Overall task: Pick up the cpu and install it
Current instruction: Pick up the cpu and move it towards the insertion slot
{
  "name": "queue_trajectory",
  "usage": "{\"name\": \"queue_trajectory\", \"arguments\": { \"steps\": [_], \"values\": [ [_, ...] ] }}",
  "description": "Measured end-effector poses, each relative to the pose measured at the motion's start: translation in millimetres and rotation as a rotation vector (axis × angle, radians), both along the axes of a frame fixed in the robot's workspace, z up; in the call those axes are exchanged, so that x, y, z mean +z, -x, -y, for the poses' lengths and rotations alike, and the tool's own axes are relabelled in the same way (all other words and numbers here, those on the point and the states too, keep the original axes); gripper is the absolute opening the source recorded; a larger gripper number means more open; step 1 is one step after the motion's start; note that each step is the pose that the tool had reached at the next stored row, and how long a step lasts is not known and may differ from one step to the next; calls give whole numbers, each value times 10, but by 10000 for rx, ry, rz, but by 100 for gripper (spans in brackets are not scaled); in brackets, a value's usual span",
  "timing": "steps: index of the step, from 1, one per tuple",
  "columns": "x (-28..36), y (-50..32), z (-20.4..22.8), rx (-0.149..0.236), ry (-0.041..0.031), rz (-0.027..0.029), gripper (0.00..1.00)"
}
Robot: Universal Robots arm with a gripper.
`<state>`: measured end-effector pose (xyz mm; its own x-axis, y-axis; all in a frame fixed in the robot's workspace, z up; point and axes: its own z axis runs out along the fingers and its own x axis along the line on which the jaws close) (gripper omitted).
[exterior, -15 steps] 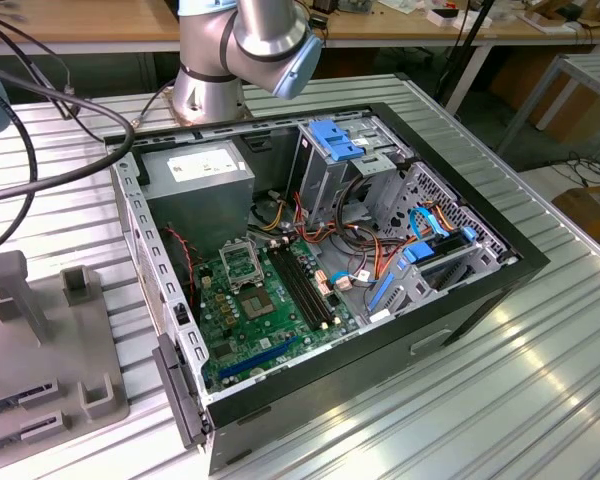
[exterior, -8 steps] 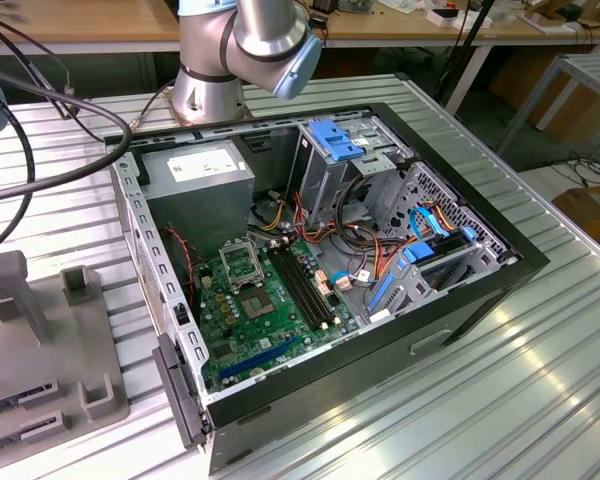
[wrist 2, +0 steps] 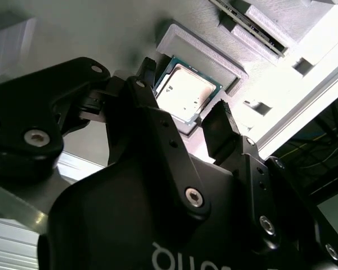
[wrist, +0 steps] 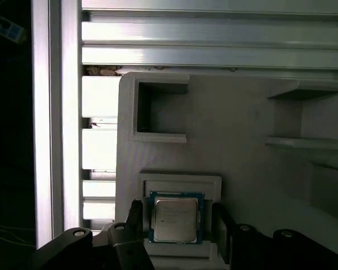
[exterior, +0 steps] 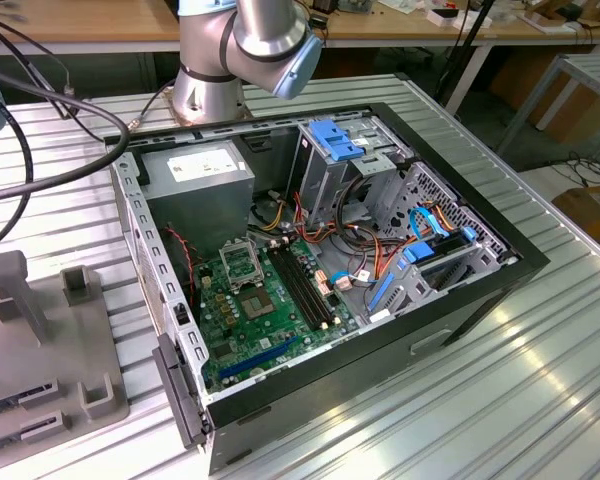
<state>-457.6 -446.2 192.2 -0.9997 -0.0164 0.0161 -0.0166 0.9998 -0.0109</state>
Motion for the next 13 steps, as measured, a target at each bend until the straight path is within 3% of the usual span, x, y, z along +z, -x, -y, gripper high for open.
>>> {"name": "queue_trajectory", "arguments": {
  "steps": [6, 8, 9, 13],
  "values": [
    [-1, 0, 0, 11, 0, 0, 61],
    [-1, 1, 0, 11, 0, -1, 59],
    [-1, 0, 0, 11, 0, -1, 52],
    [-1, 0, 0, 11, -1, 2, 52]
  ]
}}
